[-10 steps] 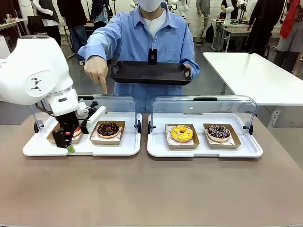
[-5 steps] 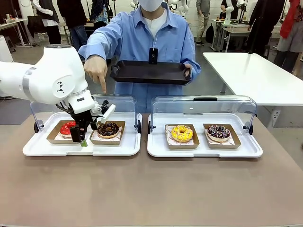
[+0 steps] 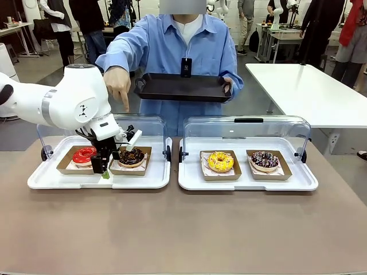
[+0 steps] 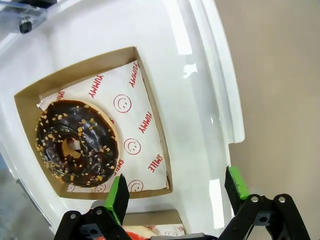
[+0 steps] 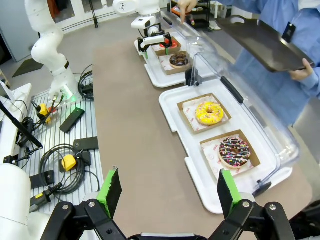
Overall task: Provide the desired donut to the person.
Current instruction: Pick up and lift the Paper togo box containing the Donut pointed at by the person.
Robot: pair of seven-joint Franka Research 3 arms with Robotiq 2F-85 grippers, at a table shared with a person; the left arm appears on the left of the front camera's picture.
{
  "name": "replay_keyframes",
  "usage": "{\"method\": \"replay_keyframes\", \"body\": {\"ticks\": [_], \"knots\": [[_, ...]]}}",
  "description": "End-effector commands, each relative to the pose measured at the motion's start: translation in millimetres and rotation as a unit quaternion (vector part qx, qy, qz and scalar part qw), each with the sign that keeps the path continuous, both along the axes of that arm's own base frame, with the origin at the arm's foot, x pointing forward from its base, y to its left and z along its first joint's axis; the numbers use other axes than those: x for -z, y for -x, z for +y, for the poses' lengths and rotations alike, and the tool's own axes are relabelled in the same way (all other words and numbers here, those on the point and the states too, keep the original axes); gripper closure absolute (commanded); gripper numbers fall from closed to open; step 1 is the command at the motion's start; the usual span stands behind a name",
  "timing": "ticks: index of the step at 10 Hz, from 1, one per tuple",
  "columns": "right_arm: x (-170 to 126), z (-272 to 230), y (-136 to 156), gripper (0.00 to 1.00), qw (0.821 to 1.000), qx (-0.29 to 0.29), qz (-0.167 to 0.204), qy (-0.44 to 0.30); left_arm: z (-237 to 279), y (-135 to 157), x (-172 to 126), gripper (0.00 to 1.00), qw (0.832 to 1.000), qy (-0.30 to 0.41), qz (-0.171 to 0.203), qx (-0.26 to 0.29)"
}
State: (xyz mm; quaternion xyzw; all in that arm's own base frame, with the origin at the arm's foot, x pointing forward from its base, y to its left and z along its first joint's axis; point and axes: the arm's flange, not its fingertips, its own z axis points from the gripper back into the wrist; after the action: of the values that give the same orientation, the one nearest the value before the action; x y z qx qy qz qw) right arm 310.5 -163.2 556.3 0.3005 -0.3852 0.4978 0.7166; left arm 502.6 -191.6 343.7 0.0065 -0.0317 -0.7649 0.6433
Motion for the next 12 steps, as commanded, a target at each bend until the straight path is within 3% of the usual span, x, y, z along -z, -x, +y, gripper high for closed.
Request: {"method": "replay_keyframes", "body": {"ticks": [1,5,6,7,8,9,11,12], "knots": [[-1,0,-1,0.00,1.000,-0.004,-0.004,-0.007,-3,-8,6,0.00,1.000,-0.017,-0.006,-0.017],[-1,0,-1,0.00,1.000,-0.004,-0.004,-0.007,-2,-15,17,0.00,1.000,-0.011,-0.009,-0.023],[-1,0,-1,0.00,1.000,-0.004,-0.004,-0.007,-2,-15,18,0.13,1.000,-0.007,-0.013,-0.020],[-1,0,-1,0.00,1.000,-0.004,-0.004,-0.007,-2,-15,18,0.56,1.000,-0.008,-0.012,-0.018],[-1,0,-1,0.00,1.000,-0.004,-0.004,-0.007,-2,-15,18,0.69,1.000,-0.008,-0.011,-0.017],[-1,0,-1,0.00,1.000,-0.004,-0.004,-0.007,-2,-15,18,1.00,1.000,-0.008,-0.009,-0.017],[-1,0,-1,0.00,1.000,-0.004,-0.004,-0.007,-1,-14,17,1.00,1.000,-0.008,-0.008,-0.017],[-1,0,-1,0.00,1.000,-0.004,-0.004,-0.007,-1,-14,17,0.90,1.000,-0.008,-0.009,-0.016]]}}
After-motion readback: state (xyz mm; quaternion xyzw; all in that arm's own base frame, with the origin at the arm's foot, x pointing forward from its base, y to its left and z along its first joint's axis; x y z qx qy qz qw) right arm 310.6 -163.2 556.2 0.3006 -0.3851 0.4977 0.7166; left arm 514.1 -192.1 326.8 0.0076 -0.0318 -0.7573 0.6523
